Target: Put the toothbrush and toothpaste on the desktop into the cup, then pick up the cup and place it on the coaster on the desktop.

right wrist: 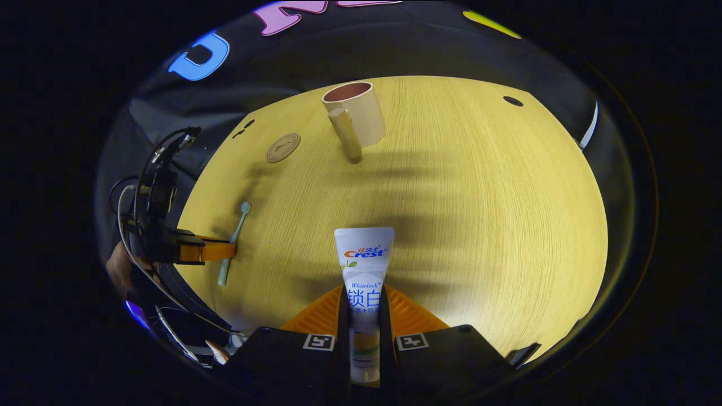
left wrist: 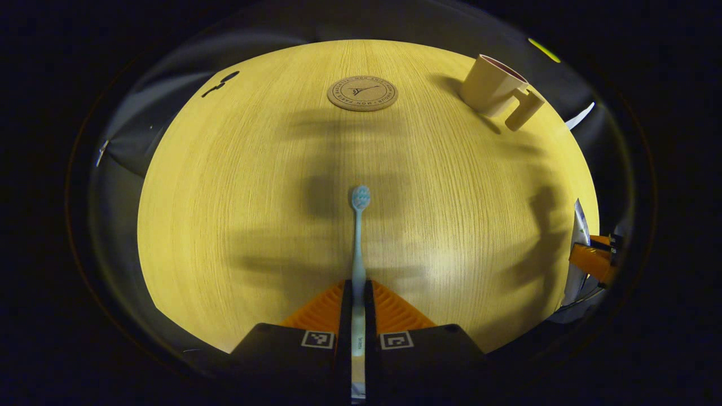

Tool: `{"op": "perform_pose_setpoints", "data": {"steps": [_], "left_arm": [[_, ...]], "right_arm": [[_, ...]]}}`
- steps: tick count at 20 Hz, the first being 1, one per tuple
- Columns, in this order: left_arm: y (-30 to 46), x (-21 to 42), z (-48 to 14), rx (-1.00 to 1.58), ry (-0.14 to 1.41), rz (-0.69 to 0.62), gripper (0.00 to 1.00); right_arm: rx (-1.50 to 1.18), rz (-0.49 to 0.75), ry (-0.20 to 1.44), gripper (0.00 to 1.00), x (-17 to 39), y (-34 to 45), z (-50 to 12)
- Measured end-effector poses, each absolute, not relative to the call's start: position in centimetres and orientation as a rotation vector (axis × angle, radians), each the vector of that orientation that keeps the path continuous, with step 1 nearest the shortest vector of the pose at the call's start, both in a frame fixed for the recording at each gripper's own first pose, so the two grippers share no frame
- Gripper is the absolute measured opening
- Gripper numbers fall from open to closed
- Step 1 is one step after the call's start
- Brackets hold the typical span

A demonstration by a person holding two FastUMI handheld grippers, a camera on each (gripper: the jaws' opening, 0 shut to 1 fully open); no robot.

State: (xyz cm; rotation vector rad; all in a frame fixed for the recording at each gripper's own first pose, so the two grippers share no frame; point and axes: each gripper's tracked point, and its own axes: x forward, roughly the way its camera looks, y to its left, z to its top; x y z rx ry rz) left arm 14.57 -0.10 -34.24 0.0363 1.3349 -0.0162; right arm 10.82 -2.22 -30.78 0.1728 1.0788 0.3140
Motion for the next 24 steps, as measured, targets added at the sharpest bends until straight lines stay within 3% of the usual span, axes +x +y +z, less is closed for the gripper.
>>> {"op": "perform_pose_setpoints", "data": {"steps": [4, 13, 24], "left_arm": [[-0.1, 14.7, -34.2, 0.027, 1.304, -0.018, 0.07], [-0.3, 14.0, -31.9, -0.089, 1.148, 0.004, 0.07], [-2.6, 15.5, -21.9, -0.164, 0.853, -0.061, 0.06]], "right_arm": [[0.178, 0.316, 1.068, 0.25, 10.9, -2.5, -30.4], [0.167, 0.295, 0.937, 0.25, 14.1, -3.0, -25.7], [0.171, 0.354, 0.635, 0.24, 21.6, -0.3, -15.5]]}}
